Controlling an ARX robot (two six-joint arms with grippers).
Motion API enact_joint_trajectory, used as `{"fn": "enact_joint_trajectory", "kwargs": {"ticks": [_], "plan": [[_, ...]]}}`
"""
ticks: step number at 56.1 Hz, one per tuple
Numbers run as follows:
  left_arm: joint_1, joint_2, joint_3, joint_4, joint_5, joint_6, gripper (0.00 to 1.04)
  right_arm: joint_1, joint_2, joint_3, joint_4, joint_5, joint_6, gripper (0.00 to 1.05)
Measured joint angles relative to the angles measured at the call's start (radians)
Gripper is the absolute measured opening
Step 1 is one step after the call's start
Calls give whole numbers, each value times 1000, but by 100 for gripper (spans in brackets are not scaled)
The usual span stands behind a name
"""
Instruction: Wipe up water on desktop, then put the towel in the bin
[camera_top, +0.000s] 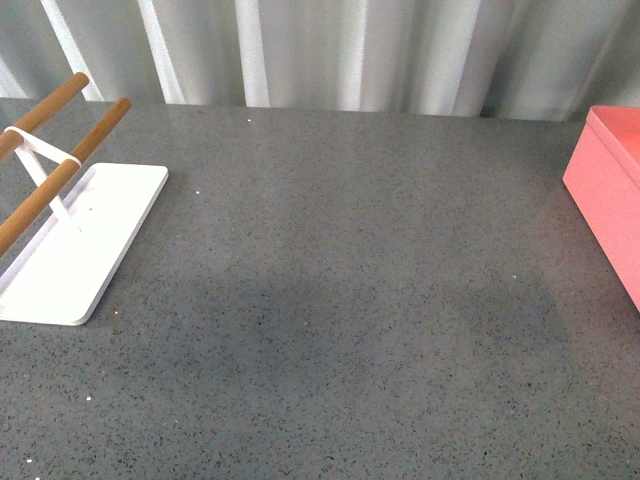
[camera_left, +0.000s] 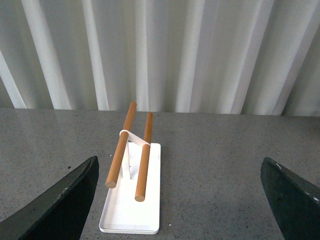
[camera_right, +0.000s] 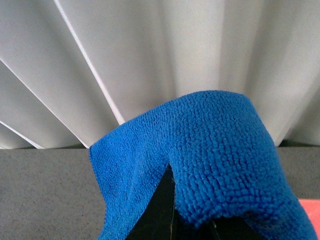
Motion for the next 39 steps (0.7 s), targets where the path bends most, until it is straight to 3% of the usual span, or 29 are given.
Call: {"fn": "enact_joint_trajectory", "kwargs": {"ticks": [39], "plan": [[0,0,0,0,0,0,98,-93,-101,-522,173,-108,75,3]]}}
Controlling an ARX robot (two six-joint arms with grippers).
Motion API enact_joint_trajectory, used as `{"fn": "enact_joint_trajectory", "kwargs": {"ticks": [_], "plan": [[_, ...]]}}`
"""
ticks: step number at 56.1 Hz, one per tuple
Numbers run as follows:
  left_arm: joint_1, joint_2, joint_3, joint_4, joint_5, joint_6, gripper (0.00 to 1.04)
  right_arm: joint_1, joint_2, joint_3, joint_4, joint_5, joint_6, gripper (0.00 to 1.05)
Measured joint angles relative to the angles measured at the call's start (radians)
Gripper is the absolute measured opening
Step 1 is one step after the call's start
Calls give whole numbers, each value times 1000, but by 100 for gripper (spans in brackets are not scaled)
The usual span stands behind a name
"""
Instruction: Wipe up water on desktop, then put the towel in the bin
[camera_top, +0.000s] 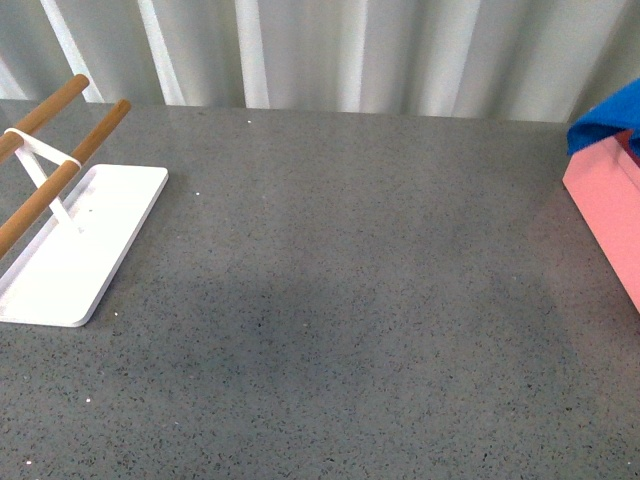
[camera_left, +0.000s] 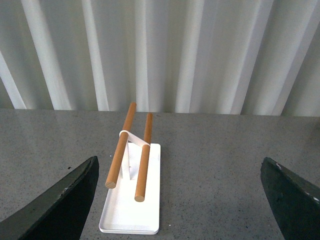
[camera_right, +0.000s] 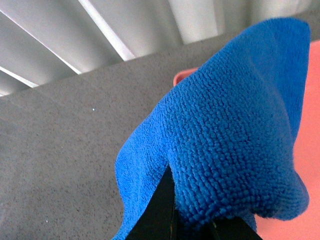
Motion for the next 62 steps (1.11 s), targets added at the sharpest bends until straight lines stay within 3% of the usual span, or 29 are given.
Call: {"fn": "enact_joint_trajectory", "kwargs": {"ticks": [21,37,44,51,62], "plan": [[0,0,0,0,0,0,98,-140,166,-96,25,159,-30,4],[0,0,0,0,0,0,98,-168,204,-65,1,201,-39,49],[0,0,0,0,0,0,98,-159,179,0,-72,221,-43,77],[0,0,0,0,0,0,98,-145,175,51,-153,263,-105,97],[0,0,0,0,0,0,98,-132,186,127,-251,305,-221,98]]}}
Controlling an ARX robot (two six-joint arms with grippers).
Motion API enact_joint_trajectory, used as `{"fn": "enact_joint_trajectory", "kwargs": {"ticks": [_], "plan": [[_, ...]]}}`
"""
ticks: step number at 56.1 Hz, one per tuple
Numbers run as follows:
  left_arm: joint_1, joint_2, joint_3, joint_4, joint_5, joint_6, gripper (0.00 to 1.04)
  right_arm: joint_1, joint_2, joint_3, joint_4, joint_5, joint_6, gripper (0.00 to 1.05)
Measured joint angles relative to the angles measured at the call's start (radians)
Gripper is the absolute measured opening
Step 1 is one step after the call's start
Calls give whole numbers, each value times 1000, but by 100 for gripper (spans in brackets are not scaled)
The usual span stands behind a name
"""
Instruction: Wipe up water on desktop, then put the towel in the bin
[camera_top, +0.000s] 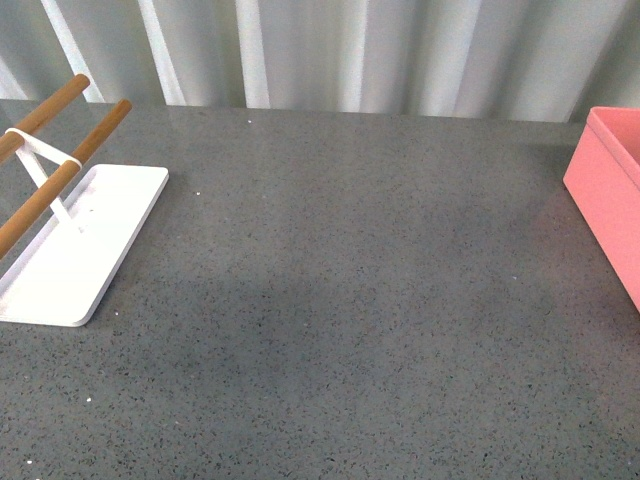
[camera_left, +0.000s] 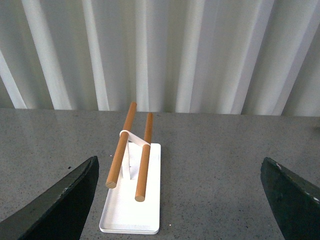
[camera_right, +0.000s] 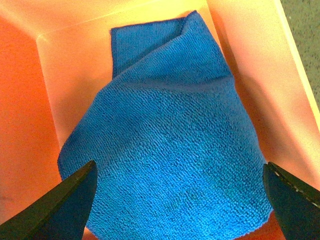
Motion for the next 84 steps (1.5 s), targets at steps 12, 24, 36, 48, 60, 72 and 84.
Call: {"fn": "enact_joint_trajectory", "kwargs": {"ticks": [12,24,36,48,60,72,84], "plan": [[0,0,0,0,0,0,98,43,-143,-47,133,-18,-46,98],[0,0,0,0,0,0,98,222,-530,-147,201,-139,-106,98],[0,0,0,0,0,0,98,409,-733,-245,157,-178,-148,98],[0,0,0,0,0,0,98,526,-811,-349,110,-212,-200,98],[0,0,0,0,0,0,98,619,-941,-654,607,250,2,71],[0,0,0,0,0,0,98,575,-1071,-878,727,241,79,28],[0,0,0,0,0,0,98,505,-1176,-978,729,151,90,3]]}}
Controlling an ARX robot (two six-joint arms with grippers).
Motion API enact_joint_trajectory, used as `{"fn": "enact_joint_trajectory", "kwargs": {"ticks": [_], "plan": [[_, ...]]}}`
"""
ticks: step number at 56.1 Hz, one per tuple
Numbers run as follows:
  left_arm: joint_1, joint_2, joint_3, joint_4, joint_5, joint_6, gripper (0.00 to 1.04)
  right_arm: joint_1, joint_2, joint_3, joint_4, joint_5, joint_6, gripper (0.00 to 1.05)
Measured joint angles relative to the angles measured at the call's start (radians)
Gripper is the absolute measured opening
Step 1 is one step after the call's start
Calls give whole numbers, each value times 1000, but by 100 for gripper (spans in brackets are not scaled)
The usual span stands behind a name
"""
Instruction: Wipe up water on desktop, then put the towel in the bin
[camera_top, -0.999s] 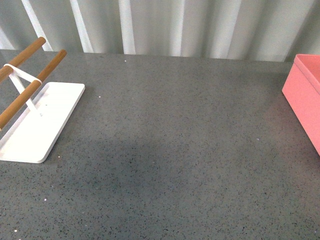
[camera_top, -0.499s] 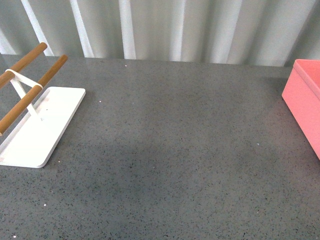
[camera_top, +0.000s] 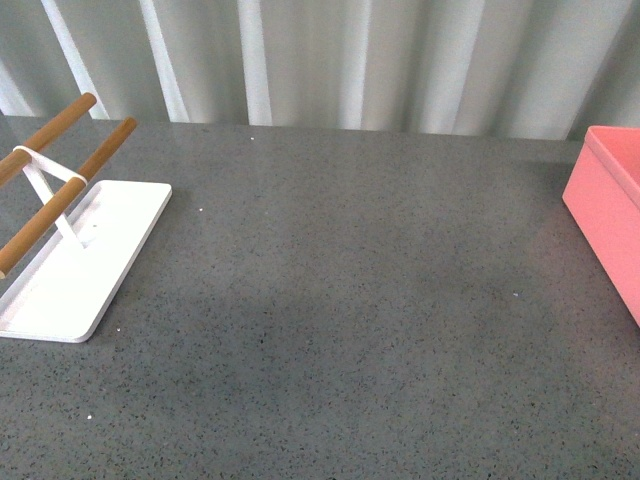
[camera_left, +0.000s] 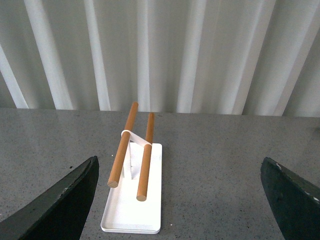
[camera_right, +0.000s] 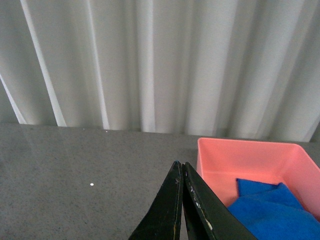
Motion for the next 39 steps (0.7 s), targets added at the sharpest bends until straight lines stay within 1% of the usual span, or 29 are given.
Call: {"fn": "enact_joint_trajectory", "kwargs": {"ticks": [3,6,39], "plan": [[0,0,0,0,0,0,98,-31,-28,-23,-5,-7,2,3],[0,0,0,0,0,0,98,-41,-56,-42,-13,-6,3,3],[0,0,0,0,0,0,98,-42,-316,-148,-166,-13,8,3]]}}
